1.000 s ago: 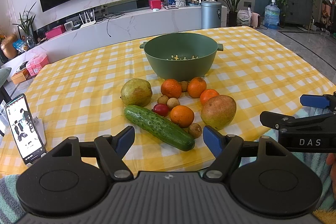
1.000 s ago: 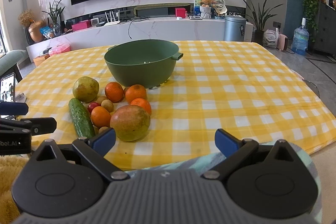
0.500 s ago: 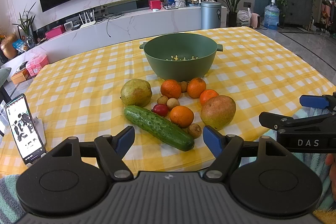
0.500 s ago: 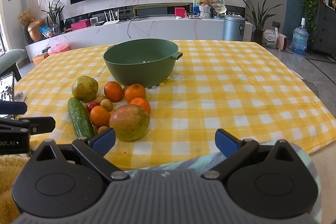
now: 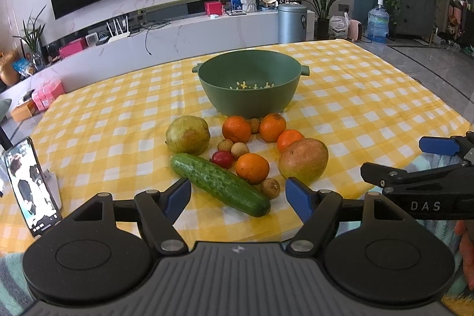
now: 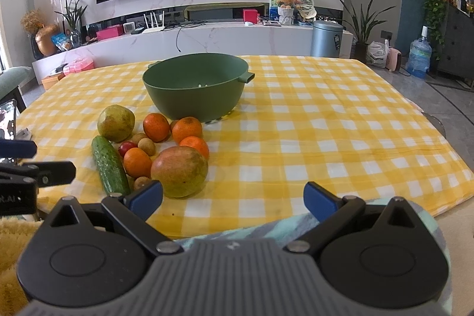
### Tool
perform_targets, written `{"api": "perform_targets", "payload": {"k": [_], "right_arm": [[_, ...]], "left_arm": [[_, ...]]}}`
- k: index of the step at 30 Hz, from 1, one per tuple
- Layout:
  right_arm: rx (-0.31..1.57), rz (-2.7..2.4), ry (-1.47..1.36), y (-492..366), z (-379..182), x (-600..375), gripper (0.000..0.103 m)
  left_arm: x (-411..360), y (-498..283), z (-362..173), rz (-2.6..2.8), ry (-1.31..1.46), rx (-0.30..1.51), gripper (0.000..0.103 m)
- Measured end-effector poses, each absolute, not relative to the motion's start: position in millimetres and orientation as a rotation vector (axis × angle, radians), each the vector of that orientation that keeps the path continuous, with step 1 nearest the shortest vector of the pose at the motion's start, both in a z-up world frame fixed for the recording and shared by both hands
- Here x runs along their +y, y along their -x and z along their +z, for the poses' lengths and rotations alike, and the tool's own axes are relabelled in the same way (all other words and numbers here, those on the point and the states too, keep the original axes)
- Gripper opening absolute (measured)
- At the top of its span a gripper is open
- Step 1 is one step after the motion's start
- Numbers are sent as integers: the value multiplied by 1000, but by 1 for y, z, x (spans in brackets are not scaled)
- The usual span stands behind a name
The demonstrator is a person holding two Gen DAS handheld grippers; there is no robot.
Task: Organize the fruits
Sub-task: 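Move the left tool toward the pear while the right tool reaches the mango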
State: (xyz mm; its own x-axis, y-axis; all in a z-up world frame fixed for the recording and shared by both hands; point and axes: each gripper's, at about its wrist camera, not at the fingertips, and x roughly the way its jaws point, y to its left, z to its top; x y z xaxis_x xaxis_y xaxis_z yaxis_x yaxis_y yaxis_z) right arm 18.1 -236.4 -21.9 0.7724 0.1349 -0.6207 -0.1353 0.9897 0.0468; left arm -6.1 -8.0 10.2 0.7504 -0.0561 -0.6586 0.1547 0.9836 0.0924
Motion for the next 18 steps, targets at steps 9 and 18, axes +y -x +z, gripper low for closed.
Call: {"api": "perform_targets", "payload": {"k": [9,18], "right_arm": [[723,179,-49,-30,-26,-230,96],[756,253,-107,-60,-35,-209,86]], "left_arm": [[-3,-10,10,-147,-156,721,82],[12,-36,4,-92,-134,728,76]]}}
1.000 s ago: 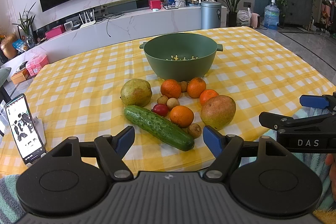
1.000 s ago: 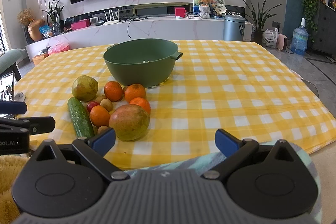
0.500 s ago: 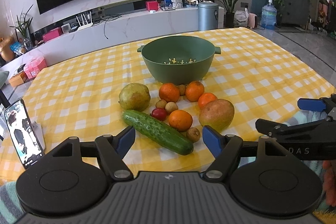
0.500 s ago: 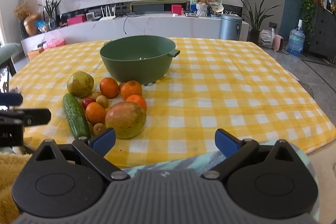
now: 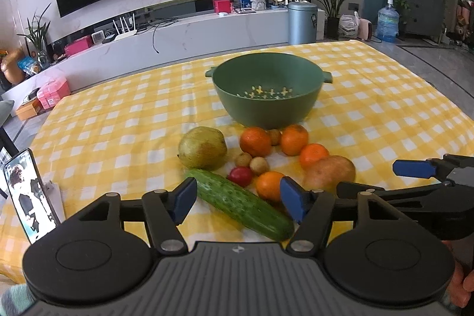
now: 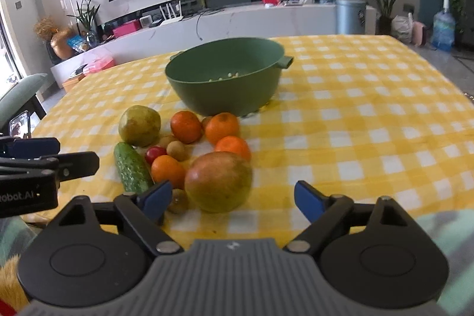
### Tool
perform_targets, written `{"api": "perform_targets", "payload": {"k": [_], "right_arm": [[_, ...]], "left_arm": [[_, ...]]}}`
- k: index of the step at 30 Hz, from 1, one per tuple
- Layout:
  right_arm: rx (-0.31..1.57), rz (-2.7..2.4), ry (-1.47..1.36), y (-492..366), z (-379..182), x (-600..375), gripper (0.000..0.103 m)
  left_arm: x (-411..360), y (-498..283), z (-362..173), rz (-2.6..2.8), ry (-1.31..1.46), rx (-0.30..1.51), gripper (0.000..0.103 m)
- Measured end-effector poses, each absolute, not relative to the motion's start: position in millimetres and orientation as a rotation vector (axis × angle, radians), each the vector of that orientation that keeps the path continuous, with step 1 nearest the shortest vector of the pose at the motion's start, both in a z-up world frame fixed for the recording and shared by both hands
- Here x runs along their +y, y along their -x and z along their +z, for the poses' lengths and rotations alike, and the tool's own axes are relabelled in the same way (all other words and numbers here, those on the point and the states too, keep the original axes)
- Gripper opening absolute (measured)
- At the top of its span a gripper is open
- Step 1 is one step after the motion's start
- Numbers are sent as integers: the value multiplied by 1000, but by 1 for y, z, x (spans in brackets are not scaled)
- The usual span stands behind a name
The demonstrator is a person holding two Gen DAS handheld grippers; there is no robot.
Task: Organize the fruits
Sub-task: 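Move the left tool toward the pear while the right tool reaches the mango, then close the left tool on the pear while the right tool grasps and lifts the mango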
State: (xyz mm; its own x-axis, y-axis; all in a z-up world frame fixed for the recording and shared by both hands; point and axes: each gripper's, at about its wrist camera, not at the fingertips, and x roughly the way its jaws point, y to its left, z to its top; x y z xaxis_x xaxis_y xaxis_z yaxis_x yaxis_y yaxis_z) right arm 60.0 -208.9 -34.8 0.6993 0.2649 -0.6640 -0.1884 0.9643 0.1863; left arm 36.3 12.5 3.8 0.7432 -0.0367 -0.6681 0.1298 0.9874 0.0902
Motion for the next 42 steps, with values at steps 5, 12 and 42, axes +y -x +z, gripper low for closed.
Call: {"api": "perform_targets", "payload": {"k": [5,12,42], "right_arm": [[777,280,-156,-78,-42,-203,83],[842,298,-228,-101,-59,-198,75],[740,274,-273,-111,-25,-226,63]], "left_arm": [[21,-48,-5,-88,-91,751,76],[23,-60,-19,-107,-81,792,76],[52,-180,-43,-131,-196,937,86]]}}
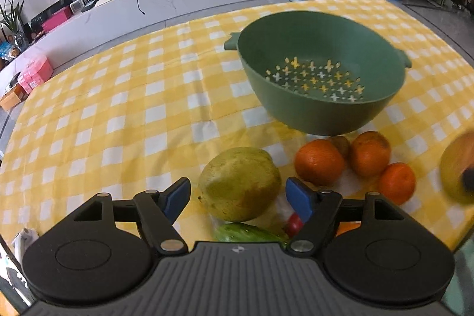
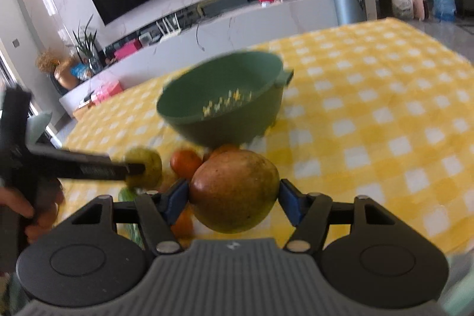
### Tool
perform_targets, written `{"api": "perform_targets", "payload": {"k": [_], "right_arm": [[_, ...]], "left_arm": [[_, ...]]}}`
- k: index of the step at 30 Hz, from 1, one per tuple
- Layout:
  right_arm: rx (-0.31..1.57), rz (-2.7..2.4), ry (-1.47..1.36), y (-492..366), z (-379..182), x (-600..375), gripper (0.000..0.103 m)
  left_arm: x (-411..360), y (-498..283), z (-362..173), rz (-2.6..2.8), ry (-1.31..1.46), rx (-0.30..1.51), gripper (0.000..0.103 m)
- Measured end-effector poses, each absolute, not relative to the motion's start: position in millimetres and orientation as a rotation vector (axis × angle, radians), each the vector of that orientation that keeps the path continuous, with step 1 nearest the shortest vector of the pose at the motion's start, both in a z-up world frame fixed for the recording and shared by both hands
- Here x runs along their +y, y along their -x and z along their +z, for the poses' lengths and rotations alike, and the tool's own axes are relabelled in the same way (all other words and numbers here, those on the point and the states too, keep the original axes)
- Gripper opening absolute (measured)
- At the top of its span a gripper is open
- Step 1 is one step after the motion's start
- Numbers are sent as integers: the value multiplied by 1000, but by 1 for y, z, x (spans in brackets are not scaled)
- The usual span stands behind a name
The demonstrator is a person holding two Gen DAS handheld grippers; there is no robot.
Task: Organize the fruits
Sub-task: 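Close the left tool on the pear while the right tool grasps and lifts the mango, then carry the pear and the mango over the green colander with both tools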
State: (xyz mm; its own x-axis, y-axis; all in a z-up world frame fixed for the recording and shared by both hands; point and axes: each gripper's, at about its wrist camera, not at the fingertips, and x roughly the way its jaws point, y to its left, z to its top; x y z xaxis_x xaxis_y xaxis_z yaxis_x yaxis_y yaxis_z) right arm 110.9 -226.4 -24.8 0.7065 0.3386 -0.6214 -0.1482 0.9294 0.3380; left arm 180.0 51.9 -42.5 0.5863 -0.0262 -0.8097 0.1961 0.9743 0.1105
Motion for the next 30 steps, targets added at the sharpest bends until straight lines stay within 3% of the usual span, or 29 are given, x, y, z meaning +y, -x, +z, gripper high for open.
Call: {"api": "perform_targets", "payload": {"k": [11,20,30], "right_arm": [[618,306,-203,-175,21,-231,63],[658,288,-227,-242,15,-215,63],[738,348,-117,-278,-11,-196,63]], "left_arm": [[51,-192,-56,-151,-209,934,84],[62,-197,-52,-134,-100,893,80],[67,-208,15,-186,15,725,80]]}}
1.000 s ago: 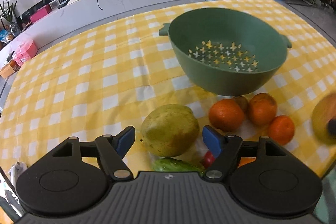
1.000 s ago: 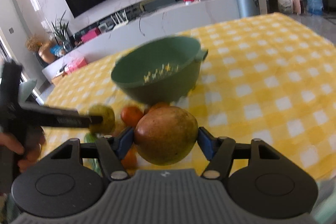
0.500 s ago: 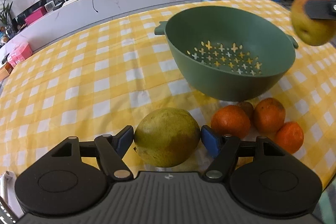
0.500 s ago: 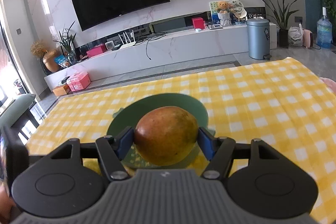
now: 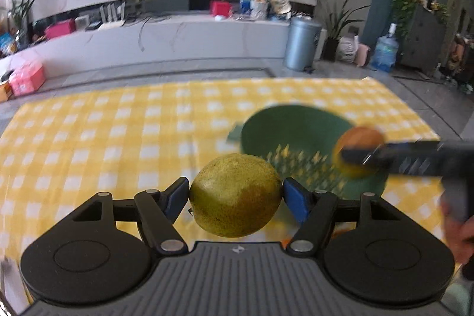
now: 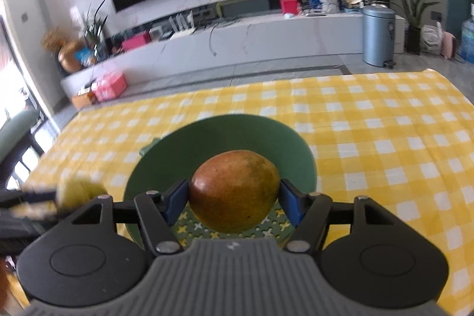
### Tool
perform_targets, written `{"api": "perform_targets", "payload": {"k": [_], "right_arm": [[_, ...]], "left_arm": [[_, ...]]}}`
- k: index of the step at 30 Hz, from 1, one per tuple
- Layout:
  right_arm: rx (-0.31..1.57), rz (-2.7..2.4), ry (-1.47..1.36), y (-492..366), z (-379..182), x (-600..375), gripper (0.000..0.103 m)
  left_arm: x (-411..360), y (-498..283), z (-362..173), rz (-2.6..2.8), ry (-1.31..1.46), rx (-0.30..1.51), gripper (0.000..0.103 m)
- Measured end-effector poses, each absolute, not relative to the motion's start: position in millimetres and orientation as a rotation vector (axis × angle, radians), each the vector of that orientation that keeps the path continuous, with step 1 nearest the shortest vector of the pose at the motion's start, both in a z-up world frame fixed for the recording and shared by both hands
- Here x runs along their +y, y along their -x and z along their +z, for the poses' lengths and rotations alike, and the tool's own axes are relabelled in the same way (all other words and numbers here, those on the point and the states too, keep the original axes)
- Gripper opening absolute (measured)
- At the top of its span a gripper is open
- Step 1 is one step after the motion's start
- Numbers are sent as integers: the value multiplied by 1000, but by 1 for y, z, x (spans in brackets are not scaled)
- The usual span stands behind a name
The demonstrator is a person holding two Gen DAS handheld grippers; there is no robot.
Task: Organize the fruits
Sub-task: 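Carry the pear and the mango over the green colander with both tools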
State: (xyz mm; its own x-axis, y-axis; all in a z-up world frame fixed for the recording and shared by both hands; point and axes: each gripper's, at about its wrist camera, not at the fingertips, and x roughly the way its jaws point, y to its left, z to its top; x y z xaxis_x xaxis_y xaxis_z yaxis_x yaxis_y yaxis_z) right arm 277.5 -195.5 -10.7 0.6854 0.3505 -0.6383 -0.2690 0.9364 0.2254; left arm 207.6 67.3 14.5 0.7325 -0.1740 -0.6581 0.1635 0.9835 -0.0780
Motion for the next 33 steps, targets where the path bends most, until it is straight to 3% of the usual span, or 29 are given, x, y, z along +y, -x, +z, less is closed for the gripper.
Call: {"api": "perform_targets", "payload": {"k": [15,33], "right_arm": [[918,529,192,-320,-31,-171,63],[1101,613,334,-334,-45,-152,63]], "left_arm": [[7,-277,-5,-345,-88,834,80],[10,-291,-30,-383,-72,971,80]]}}
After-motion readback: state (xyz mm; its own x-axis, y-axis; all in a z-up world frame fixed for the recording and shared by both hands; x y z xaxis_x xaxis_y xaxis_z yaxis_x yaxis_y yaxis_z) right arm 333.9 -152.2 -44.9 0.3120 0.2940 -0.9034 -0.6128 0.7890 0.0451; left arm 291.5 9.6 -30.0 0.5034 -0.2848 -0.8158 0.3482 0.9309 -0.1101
